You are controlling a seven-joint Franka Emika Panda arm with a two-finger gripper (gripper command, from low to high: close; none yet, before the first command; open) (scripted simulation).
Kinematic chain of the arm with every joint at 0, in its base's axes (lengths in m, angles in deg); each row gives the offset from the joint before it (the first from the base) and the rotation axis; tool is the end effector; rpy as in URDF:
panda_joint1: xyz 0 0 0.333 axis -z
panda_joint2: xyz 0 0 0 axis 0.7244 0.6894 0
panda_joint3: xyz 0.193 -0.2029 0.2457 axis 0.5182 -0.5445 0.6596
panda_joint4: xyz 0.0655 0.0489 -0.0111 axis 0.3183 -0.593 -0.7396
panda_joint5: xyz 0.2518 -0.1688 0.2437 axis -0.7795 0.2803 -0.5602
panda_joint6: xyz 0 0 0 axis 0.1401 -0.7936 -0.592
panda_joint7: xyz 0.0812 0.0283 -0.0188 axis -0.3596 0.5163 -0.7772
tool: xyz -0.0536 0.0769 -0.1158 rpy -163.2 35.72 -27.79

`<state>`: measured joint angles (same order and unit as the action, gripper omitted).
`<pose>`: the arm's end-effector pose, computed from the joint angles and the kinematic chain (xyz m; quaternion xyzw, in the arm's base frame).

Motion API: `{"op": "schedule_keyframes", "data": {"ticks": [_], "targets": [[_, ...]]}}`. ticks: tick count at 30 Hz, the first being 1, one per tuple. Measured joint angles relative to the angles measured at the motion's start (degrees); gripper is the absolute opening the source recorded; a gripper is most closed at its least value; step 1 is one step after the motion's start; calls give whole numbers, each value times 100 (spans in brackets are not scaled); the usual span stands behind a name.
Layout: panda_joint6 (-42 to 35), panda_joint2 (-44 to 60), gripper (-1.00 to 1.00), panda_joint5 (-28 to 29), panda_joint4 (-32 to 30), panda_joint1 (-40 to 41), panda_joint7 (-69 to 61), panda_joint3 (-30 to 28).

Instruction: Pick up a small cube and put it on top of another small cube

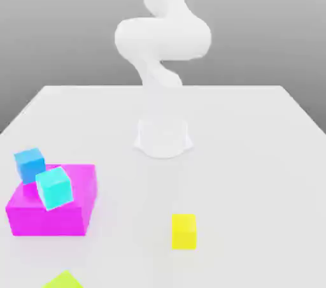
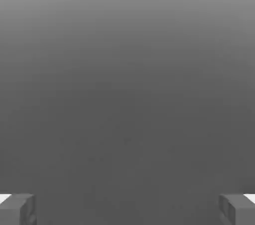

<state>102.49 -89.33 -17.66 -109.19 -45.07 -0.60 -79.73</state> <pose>0.3667 -0.0088 0.6961 -0.8483 0.3872 -0.3319 0.1425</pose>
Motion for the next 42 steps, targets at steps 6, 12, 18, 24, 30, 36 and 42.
{"op": "schedule_keyframes", "data": {"ticks": [6, 12, 18, 24, 30, 36, 42], "targets": [[331, 1282, 0, 19, 99, 296, 479, -25], [652, 2528, 0, 40, 196, 535, 947, -102], [973, 3774, 0, 15, 293, 741, 1382, -245], [1293, 5023, 0, -106, 390, 934, 1750, -354], [1637, 6275, 0, -341, 496, 1098, 2021, -463], [2301, 7227, -100, -479, 682, 1199, 1977, -374], [2295, 7215, -100, -479, 679, 1200, 1978, -374]]}}
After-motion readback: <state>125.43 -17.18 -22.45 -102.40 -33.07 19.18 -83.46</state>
